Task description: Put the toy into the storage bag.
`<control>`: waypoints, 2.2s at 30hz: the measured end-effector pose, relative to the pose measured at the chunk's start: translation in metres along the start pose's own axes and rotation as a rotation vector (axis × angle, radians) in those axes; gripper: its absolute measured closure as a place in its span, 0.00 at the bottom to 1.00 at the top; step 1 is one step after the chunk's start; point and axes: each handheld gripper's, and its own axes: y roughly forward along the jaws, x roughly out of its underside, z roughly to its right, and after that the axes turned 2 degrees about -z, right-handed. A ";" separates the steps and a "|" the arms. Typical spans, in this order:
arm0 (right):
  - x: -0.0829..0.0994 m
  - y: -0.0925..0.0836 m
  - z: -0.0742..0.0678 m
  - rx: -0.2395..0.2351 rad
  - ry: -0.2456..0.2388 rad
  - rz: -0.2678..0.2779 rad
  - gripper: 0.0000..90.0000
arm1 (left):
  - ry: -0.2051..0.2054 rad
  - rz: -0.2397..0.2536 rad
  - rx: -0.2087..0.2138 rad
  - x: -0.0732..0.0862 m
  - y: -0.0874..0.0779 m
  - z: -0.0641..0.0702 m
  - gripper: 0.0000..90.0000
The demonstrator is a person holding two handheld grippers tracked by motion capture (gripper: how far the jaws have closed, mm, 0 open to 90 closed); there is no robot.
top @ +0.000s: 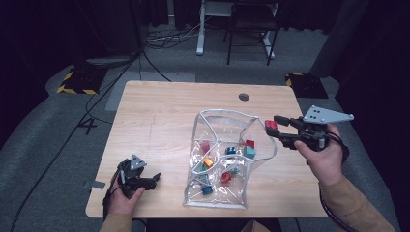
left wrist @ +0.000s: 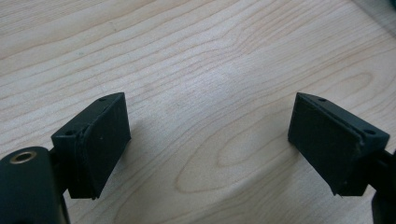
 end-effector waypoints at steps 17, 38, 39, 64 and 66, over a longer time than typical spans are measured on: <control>-0.023 0.061 -0.017 -0.113 -0.016 -0.096 0.53 | -0.004 0.001 -0.002 0.000 0.000 0.000 0.14; -0.018 0.088 -0.027 -0.152 0.019 -0.221 0.37 | -0.004 0.001 -0.002 0.000 0.000 0.000 0.14; -0.019 0.086 -0.026 -0.150 0.019 -0.216 0.37 | -0.003 0.001 -0.002 0.000 0.000 0.000 0.14; 0.001 0.013 0.027 0.043 0.056 -0.095 0.34 | -0.004 0.001 -0.003 0.000 0.000 0.000 0.14; 0.004 0.010 0.030 0.055 0.061 -0.094 0.34 | -0.004 0.001 -0.002 0.000 0.000 0.000 0.14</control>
